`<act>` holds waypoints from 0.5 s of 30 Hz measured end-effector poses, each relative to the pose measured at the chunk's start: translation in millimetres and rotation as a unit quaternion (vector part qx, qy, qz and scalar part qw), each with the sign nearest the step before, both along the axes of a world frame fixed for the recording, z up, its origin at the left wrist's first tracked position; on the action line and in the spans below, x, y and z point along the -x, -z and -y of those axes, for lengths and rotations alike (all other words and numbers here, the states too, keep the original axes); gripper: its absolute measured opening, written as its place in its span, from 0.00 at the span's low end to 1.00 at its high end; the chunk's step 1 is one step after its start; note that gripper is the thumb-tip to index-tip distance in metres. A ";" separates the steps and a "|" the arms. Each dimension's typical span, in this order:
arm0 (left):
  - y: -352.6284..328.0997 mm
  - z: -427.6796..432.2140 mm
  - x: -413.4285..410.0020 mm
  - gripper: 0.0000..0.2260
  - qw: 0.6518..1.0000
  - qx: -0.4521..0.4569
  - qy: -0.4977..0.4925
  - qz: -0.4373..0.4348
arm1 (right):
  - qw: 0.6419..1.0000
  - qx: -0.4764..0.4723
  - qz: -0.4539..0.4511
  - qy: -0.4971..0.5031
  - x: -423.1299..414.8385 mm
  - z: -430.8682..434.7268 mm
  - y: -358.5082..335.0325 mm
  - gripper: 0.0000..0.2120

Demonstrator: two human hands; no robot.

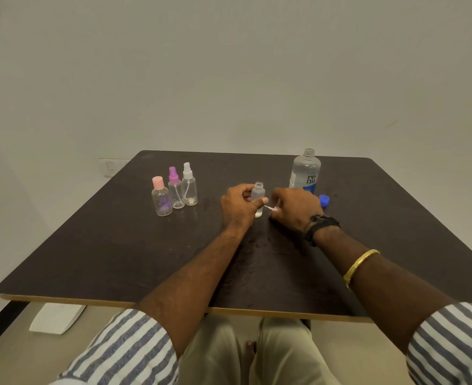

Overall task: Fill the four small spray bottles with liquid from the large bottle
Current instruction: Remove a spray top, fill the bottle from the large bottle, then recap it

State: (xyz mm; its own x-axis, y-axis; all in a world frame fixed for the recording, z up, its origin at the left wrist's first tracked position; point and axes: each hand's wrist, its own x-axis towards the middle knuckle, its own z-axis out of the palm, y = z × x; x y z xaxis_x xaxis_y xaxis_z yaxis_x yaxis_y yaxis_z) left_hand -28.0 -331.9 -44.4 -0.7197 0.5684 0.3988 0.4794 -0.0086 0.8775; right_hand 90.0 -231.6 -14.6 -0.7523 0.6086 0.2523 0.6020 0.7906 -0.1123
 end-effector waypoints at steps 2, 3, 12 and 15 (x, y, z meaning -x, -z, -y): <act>0.4 -0.4 0.0 0.19 1.000 -0.002 0.001 0.003 | 0.999 0.010 -0.045 -0.008 -0.1 0.4 -2.8 0.12; 0.2 -0.7 0.0 0.19 1.000 -0.004 0.002 0.004 | 0.997 0.014 -0.075 -0.013 -0.3 0.7 -5.4 0.11; -0.4 -1.8 -0.5 0.19 1.000 -0.005 -0.005 0.016 | 0.936 -0.001 -0.347 -0.062 3.1 -7.9 -25.8 0.05; -1.1 -1.9 -1.1 0.19 1.000 0.002 -0.007 0.013 | 0.910 -0.004 -0.409 -0.064 6.0 -6.5 -34.2 0.08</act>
